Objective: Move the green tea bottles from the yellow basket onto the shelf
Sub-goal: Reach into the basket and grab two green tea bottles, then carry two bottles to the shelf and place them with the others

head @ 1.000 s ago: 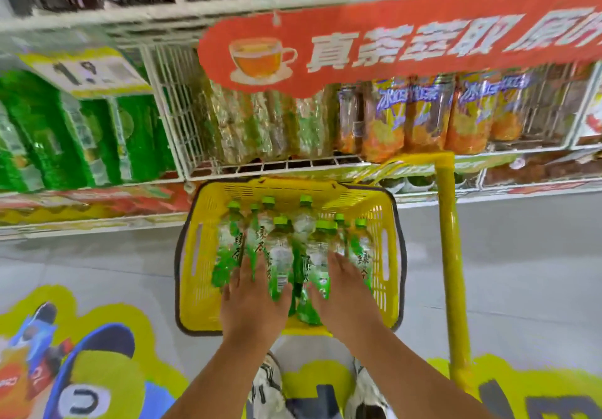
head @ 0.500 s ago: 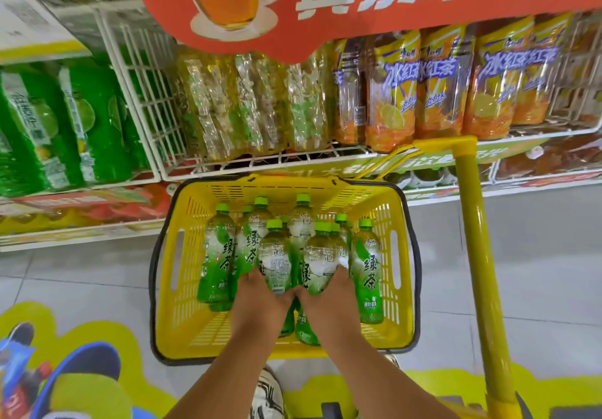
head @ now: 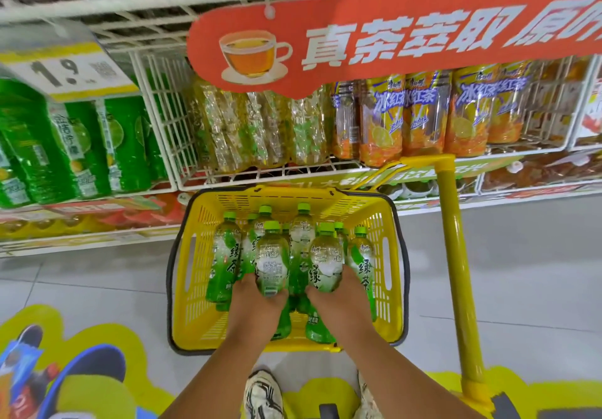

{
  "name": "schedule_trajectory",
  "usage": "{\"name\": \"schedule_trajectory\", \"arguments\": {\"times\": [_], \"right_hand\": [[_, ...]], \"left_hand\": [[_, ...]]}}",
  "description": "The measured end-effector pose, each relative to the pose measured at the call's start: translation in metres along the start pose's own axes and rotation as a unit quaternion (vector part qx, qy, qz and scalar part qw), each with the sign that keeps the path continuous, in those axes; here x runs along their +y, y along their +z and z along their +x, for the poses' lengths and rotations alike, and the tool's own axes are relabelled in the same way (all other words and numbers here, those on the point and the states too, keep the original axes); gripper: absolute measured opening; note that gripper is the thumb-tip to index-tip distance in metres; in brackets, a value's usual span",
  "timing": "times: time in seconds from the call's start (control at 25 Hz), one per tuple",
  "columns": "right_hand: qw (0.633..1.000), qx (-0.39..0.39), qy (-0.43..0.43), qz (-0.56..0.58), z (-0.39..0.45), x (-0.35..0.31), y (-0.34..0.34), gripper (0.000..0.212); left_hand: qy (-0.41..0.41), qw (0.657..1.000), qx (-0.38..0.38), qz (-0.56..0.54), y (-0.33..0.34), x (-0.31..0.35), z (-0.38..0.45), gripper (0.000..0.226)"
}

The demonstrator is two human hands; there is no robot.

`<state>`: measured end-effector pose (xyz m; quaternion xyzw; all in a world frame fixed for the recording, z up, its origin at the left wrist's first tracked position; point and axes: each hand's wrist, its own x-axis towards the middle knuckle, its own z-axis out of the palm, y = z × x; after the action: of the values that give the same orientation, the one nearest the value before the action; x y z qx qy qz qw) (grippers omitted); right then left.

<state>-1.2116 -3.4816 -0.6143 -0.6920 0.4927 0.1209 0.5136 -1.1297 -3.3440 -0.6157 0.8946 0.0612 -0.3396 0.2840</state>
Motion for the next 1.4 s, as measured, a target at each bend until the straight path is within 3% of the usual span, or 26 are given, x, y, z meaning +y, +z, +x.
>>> {"name": "schedule_trajectory", "arguments": {"times": [0.08, 0.32, 0.6, 0.8, 0.92, 1.08, 1.28, 1.4], "right_hand": [[1.000, 0.006, -0.020, 0.004, -0.017, -0.014, -0.016, 0.056], [0.997, 0.009, -0.064, 0.033, -0.105, -0.082, -0.080, 0.034], [0.986, -0.011, -0.161, 0.051, -0.239, -0.185, -0.152, 0.040], [0.968, -0.006, -0.247, 0.039, -0.303, -0.245, -0.185, 0.061], [0.960, 0.008, -0.273, 0.060, -0.336, -0.272, -0.201, 0.075], [0.943, -0.007, -0.314, 0.109, -0.378, -0.305, -0.231, 0.047], [0.911, -0.006, -0.386, 0.142, -0.419, -0.341, -0.274, 0.061], [0.889, -0.027, -0.429, 0.155, -0.439, -0.355, -0.300, 0.043]], "left_hand": [[0.008, 1.000, 0.001, -0.030, -0.021, 0.015, -0.024, 0.053], [0.066, 0.991, 0.049, -0.103, -0.109, 0.064, -0.120, 0.037], [0.135, 0.972, 0.105, -0.164, -0.231, 0.123, -0.240, 0.045], [0.206, 0.949, 0.153, -0.183, -0.299, 0.149, -0.303, 0.073], [0.235, 0.936, 0.158, -0.209, -0.330, 0.159, -0.334, 0.073], [0.260, 0.927, 0.163, -0.215, -0.359, 0.180, -0.362, 0.063], [0.315, 0.891, 0.200, -0.257, -0.380, 0.226, -0.408, 0.073], [0.328, 0.875, 0.214, -0.285, -0.385, 0.246, -0.430, 0.065]]}}
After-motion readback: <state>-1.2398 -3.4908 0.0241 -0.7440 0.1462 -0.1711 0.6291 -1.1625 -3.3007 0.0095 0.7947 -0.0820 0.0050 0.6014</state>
